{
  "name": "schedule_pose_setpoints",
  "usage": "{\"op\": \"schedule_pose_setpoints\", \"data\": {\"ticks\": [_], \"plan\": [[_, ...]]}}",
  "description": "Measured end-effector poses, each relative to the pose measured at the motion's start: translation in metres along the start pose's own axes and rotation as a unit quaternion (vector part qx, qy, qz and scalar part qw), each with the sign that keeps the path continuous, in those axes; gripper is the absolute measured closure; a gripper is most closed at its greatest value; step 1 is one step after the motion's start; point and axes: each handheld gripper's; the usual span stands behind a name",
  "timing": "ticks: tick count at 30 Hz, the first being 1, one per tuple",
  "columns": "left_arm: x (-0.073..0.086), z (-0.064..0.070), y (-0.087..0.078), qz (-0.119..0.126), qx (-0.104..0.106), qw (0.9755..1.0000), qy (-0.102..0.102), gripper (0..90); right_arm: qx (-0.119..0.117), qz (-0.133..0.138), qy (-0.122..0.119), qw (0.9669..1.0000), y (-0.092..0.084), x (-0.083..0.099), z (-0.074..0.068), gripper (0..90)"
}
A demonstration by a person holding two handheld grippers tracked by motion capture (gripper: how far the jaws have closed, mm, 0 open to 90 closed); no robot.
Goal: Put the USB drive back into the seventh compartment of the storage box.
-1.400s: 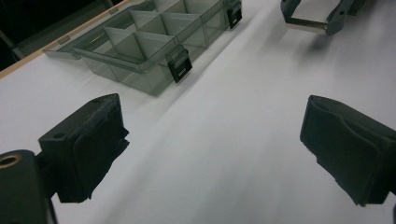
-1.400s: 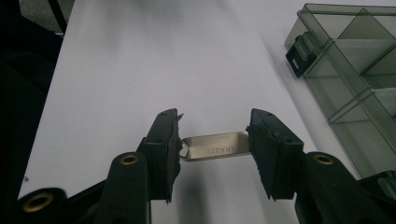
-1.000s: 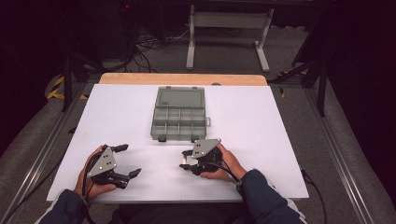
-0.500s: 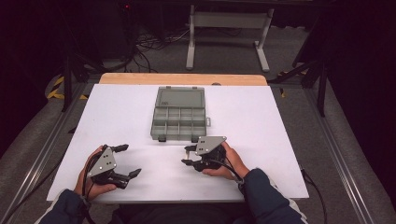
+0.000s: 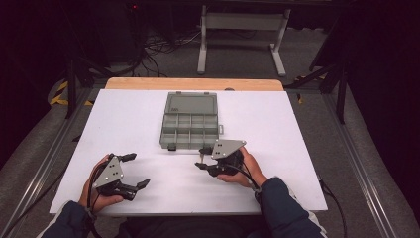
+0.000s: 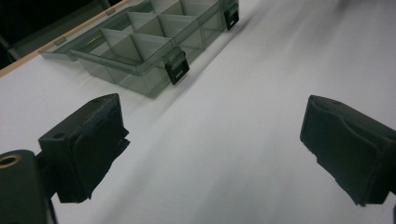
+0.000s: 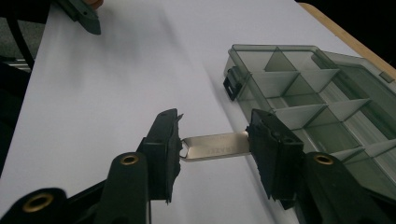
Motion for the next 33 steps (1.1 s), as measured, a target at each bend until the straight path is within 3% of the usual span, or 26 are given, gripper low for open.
{"op": "schedule_pose_setpoints", "data": {"ticks": [15, 26, 33], "plan": [[-0.001, 0.001, 0.001, 0.002, 0.004, 1.0, 0.003, 7.7, 0.032, 0.019, 0.014, 0.9992, 0.003, -0.012, 0.02, 54.2], [-0.001, 0.0, 0.0, 0.0, 0.003, 1.0, 0.005, 7.6, 0.051, 0.015, 0.02, 0.9984, 0.013, -0.012, 0.031, 54.2], [-0.001, 0.0, 0.0, 0.001, 0.003, 1.0, 0.006, 7.7, 0.062, 0.012, 0.04, 0.9972, 0.023, -0.01, 0.04, 54.2]]}}
Point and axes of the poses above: each handheld gripper's, and its own axes: y roughly forward along the jaws, x roughly out of its underside, z roughly to its right, and after that the axes turned 15 degrees about x, right-handed
